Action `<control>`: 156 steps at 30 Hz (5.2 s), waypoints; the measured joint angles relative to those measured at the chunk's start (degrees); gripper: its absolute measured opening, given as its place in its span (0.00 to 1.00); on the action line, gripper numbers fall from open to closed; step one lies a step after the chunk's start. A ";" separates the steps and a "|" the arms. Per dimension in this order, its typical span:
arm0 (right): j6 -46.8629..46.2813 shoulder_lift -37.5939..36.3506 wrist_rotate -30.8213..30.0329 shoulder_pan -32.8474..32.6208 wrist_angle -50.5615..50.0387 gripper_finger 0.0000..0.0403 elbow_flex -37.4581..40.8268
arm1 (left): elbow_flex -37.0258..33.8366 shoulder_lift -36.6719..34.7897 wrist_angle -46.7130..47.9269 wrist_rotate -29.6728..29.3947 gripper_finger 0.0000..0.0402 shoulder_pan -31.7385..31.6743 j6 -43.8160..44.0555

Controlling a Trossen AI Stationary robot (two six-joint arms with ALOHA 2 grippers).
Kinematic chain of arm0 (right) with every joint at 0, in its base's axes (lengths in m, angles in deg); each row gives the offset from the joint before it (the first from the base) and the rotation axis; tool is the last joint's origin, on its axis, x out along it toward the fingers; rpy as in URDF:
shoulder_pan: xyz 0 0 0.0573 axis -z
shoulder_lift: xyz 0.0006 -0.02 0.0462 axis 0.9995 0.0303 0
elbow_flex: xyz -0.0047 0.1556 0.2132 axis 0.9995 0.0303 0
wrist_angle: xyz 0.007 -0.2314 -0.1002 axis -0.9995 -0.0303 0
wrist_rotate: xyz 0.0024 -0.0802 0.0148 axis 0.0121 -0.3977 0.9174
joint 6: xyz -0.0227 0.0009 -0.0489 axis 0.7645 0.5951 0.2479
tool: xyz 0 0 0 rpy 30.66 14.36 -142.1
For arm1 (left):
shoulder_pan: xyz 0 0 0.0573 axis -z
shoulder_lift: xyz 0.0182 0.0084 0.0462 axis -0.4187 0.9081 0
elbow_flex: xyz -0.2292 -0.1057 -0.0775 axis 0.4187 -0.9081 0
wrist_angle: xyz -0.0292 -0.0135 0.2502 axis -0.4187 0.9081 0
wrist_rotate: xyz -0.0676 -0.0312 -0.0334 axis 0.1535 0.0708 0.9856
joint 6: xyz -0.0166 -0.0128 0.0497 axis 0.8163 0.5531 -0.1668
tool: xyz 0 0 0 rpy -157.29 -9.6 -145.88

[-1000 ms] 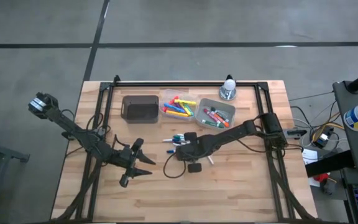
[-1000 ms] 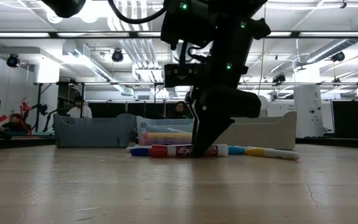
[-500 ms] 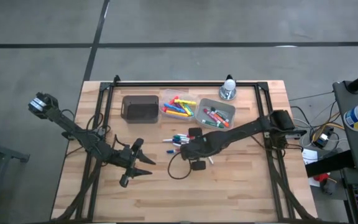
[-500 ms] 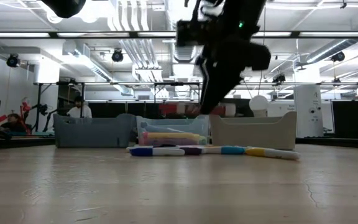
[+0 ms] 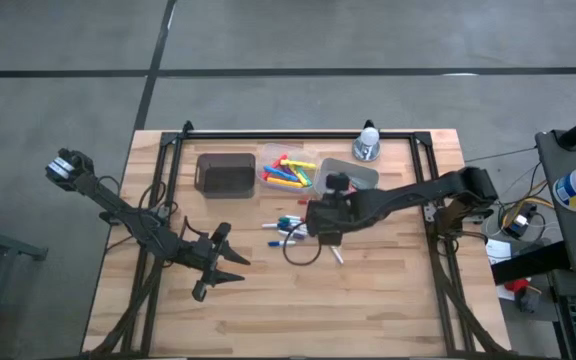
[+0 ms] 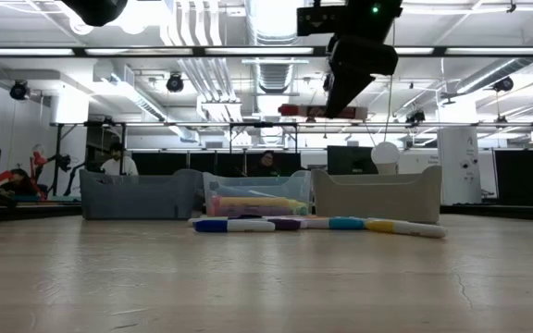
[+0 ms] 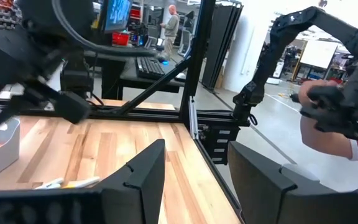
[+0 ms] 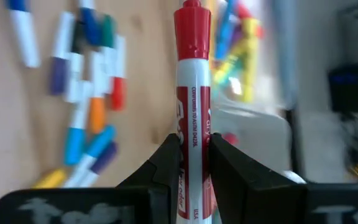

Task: Pick & Place Markers
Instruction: Put the red dry erase marker into the gray bin, then put the blue mini marker into the black bin

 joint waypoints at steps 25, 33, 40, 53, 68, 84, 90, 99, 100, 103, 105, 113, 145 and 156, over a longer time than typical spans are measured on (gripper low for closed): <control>0.99 -4.68 6.78 19.70 1.10 0.16 10.22 | 0.00 0.00 -0.03 0.00 0.42 0.00 0.00; 3.68 -4.68 11.41 23.89 10.78 0.16 18.18 | 0.00 0.00 -0.03 0.00 0.42 0.00 0.00; 4.12 -4.68 14.40 25.91 15.50 0.16 22.37 | 0.00 0.00 -0.01 0.00 0.42 0.00 -0.02; 4.52 -4.68 13.77 26.09 21.06 0.25 24.17 | 0.00 0.30 -0.03 0.00 0.42 0.00 -0.27; -1.26 -7.04 13.75 23.54 15.88 0.50 19.98 | 0.00 2.18 0.03 -1.60 0.42 -0.02 -0.73; -5.56 -22.25 5.21 4.57 33.85 0.45 23.08 | 0.00 5.28 1.61 -8.24 0.42 -2.69 1.20; 2.14 -25.93 1.64 -3.76 50.68 0.45 28.06 | 0.00 7.02 1.52 -8.24 0.42 -5.39 1.79; 6.78 -25.88 1.49 -13.00 61.00 0.44 29.87 | 0.08 14.33 1.75 -6.52 0.42 -13.38 5.43; 7.04 -25.85 1.50 -13.79 61.56 0.44 29.90 | 0.28 15.17 1.97 -4.90 0.42 -14.31 5.81; 8.74 -25.84 1.48 -16.15 63.13 0.43 29.90 | 1.47 17.82 1.93 -0.29 0.42 -16.42 6.38; 10.41 -25.84 1.50 -17.46 65.42 0.42 29.92 | 2.63 19.72 3.19 0.22 0.42 -16.92 6.66; 12.31 -25.88 1.66 -19.94 68.67 0.41 30.64 | 10.77 28.87 16.16 -1.80 0.42 -17.38 4.90; 12.70 -25.88 1.64 -19.92 68.65 0.41 30.86 | 14.53 40.69 24.27 -1.83 0.42 -23.16 2.49; 12.64 -25.86 1.68 -19.92 68.64 0.41 30.89 | 15.96 41.92 24.51 1.67 0.24 -23.50 2.82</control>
